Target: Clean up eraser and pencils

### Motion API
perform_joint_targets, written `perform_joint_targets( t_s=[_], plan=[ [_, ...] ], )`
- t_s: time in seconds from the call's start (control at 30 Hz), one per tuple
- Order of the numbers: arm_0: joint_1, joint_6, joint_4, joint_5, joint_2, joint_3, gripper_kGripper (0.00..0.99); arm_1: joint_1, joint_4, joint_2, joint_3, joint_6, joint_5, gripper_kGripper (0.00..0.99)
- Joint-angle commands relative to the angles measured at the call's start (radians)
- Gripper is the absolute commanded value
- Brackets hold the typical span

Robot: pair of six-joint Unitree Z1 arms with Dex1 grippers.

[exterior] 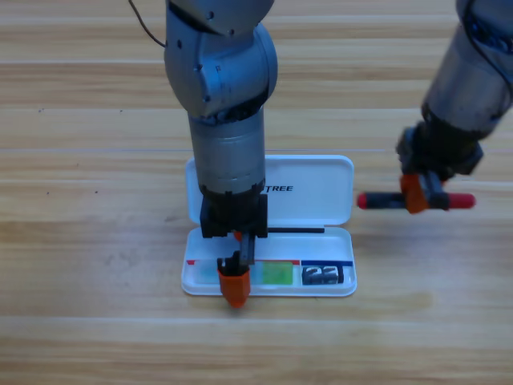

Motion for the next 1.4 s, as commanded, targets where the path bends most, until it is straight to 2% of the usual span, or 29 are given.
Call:
perform_joint_targets(
  t_s=[0.03, 0.2, 0.43, 0.57, 0.67, 0.87, 1.37, 1.4],
  plan=[
    [-0.014, 0.003, 0.016, 0.008, -0.033, 0.022, 0.99, 0.111, 0.03, 0.085, -0.079, 0.031, 0.003, 0.0],
    [0.102, 0.059, 0.082, 0.015, -0.192, 0.024, 0.99, 0.16, 0.036, 0.15, -0.163, 0.065, -0.003, 0.0],
    [0.42, 0.214, 0.111, -0.061, -0.452, 0.136, 0.99, 0.207, 0.036, 0.259, -0.282, 0.097, -0.026, 0.0],
    [0.593, 0.313, 0.11, -0.13, -0.516, 0.192, 0.99, 0.218, 0.036, 0.322, -0.343, 0.106, -0.043, 0.0],
    [0.676, 0.373, 0.11, -0.17, -0.524, 0.217, 0.99, 0.226, 0.036, 0.349, -0.37, 0.111, -0.051, 0.0],
    [0.734, 0.414, 0.108, -0.215, -0.536, 0.249, 0.99, 0.235, 0.036, 0.377, -0.401, 0.119, -0.055, 0.0],
    [0.736, 0.414, 0.093, -0.228, -0.544, 0.298, 0.99, 0.246, 0.036, 0.4, -0.417, 0.169, -0.054, 0.0],
    [0.736, 0.416, 0.093, -0.227, -0.544, 0.298, 0.99, 0.246, 0.036, 0.4, -0.417, 0.179, -0.054, 0.144]
  ],
)
